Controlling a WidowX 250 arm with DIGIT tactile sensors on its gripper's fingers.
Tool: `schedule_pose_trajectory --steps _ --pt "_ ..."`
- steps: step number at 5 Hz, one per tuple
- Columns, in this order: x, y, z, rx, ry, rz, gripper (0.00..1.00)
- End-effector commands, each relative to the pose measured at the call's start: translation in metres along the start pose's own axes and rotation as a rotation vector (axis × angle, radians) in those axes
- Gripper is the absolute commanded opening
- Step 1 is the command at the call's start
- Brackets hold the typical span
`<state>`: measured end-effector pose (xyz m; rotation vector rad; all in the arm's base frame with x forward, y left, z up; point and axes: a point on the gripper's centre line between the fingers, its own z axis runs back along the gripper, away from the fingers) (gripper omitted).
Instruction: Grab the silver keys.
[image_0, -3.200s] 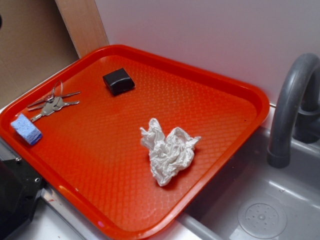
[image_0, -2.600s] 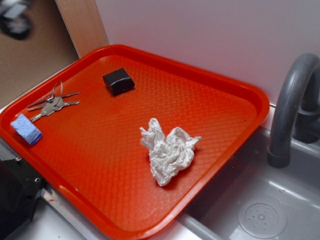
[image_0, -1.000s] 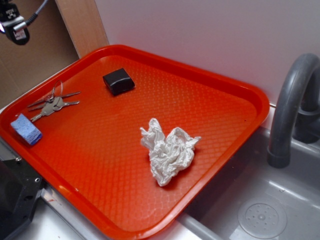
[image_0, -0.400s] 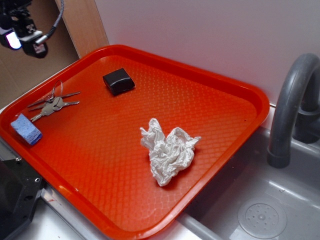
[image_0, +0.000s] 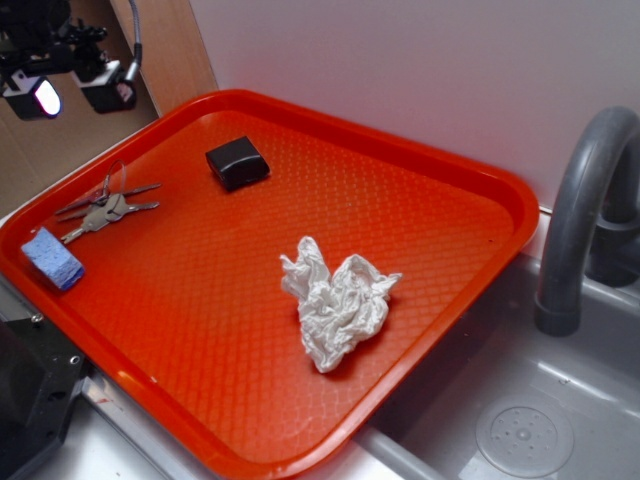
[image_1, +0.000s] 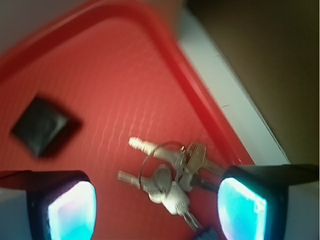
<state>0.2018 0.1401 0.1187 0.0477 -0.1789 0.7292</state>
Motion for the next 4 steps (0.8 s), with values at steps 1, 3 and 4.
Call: schedule_pose_trajectory --steps 1,3,4 --pt "0.014 -0.007 -0.028 0.102 0.006 0.519 1.0" --pt "-0.002 -0.014 -0.057 0.175 0.059 0.806 1.0" --pt "0.014 -0.018 -0.074 0.175 0.037 0.791 1.0"
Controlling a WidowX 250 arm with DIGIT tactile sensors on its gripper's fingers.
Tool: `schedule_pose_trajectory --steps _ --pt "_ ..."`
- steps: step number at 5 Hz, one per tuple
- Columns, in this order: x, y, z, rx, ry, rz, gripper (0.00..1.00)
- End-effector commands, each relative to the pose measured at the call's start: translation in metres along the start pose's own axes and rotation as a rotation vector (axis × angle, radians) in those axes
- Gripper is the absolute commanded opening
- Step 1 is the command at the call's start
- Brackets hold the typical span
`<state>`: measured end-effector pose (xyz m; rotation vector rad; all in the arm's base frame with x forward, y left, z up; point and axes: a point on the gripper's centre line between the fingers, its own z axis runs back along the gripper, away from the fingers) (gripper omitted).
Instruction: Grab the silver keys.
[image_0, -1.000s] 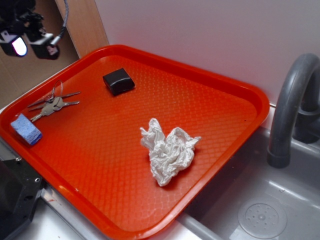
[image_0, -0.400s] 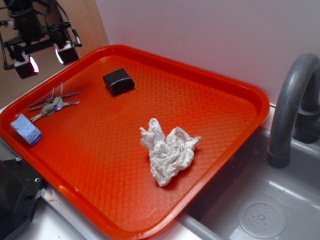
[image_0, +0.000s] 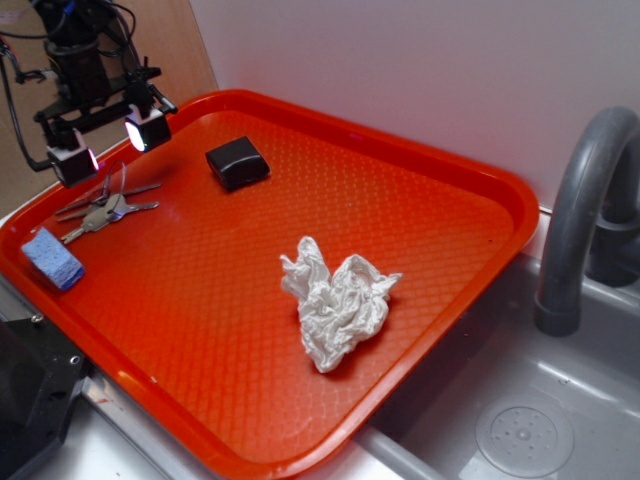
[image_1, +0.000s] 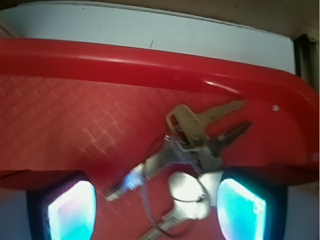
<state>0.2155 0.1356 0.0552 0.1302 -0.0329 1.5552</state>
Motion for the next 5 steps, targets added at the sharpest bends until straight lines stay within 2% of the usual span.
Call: schedule_pose_trajectory --steps 1,2,4,5 --pt "0.011 -0.041 -0.025 -0.019 -0.006 -0.086 0.38" --pt "0.007 -0.04 -0.025 -0.002 0.016 -0.117 0.0" --pt "0.005 -0.031 -0.012 -0.03 0.022 -0.147 0.0" --pt "0.004 -0.028 -0.003 -0.029 0.036 -0.249 0.0"
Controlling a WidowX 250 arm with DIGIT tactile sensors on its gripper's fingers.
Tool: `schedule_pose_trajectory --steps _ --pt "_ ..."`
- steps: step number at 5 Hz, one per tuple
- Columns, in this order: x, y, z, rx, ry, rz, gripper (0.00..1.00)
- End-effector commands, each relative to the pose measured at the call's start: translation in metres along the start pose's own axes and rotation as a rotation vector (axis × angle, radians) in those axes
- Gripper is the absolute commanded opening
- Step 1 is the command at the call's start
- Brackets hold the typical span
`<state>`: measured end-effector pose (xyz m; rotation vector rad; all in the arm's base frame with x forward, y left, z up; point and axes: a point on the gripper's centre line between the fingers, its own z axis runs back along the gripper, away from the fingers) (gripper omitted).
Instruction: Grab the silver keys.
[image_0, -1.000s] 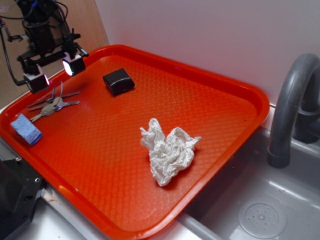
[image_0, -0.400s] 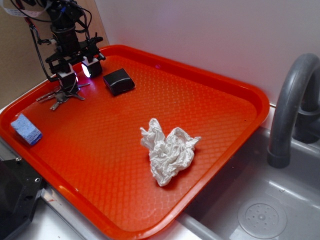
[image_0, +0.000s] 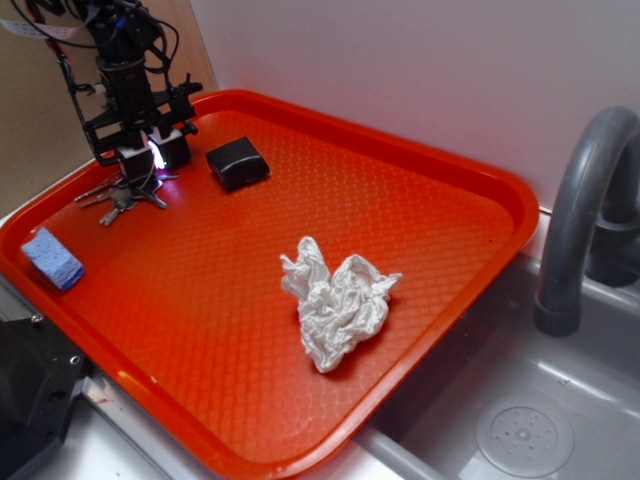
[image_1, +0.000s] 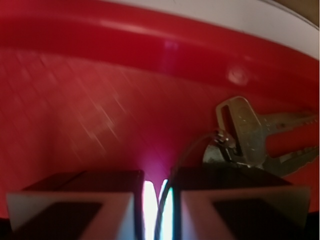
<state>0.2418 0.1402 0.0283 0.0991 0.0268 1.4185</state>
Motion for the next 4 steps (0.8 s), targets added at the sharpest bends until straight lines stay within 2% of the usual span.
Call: schedule_pose_trajectory --steps 1,2,3,4 --pt "-0.004 0.012 0.071 -0.158 0.157 -0.375 0.0" --pt "-0.031 0.029 0.12 -0.215 -0.009 -0.619 0.0" --pt "-0.051 0.016 0.171 -0.244 -0.077 -0.868 0.0" --pt "-0.061 0.0 0.171 -0.326 -0.113 -1.113 0.0"
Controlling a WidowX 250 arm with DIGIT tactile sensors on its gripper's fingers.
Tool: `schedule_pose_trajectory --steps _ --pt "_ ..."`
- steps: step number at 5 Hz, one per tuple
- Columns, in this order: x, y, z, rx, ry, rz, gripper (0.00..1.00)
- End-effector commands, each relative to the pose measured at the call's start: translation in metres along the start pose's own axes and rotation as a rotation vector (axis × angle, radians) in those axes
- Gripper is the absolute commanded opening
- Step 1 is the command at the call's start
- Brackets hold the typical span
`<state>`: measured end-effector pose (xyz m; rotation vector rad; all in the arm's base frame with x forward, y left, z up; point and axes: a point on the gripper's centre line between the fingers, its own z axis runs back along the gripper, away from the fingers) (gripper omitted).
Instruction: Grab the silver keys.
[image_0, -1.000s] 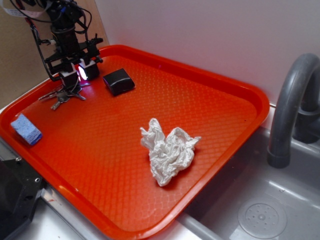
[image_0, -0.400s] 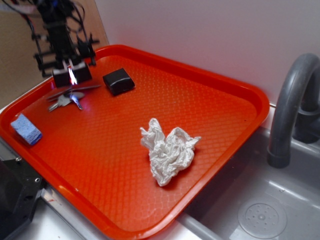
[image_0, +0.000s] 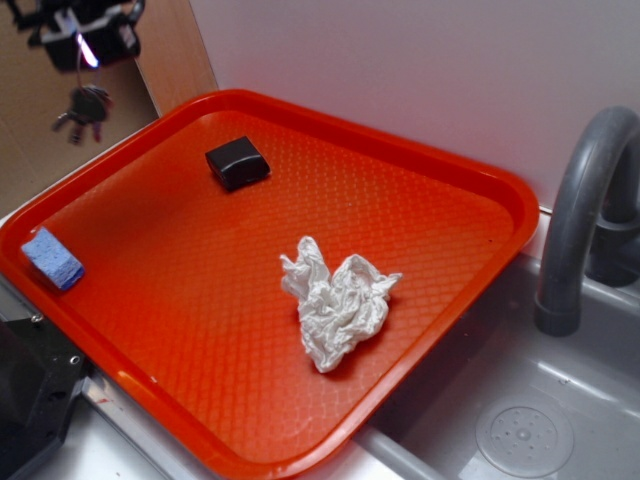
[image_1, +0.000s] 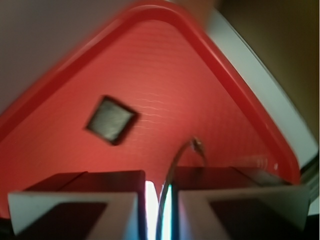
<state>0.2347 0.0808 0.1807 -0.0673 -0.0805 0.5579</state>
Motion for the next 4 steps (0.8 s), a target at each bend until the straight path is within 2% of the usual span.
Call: schedule_pose_trajectory --steps 1,2,3,4 --pt "0.008 -0.032 -0.01 -0.124 -0.086 -0.512 0.0" --pt "0.005 -0.037 -0.022 -0.129 -0.036 -0.76 0.0" --pt "0.001 -0.035 -0.024 -0.151 -0.008 -0.872 0.0" --pt "0.006 -0.037 -0.027 -0.141 -0.02 -0.865 0.0"
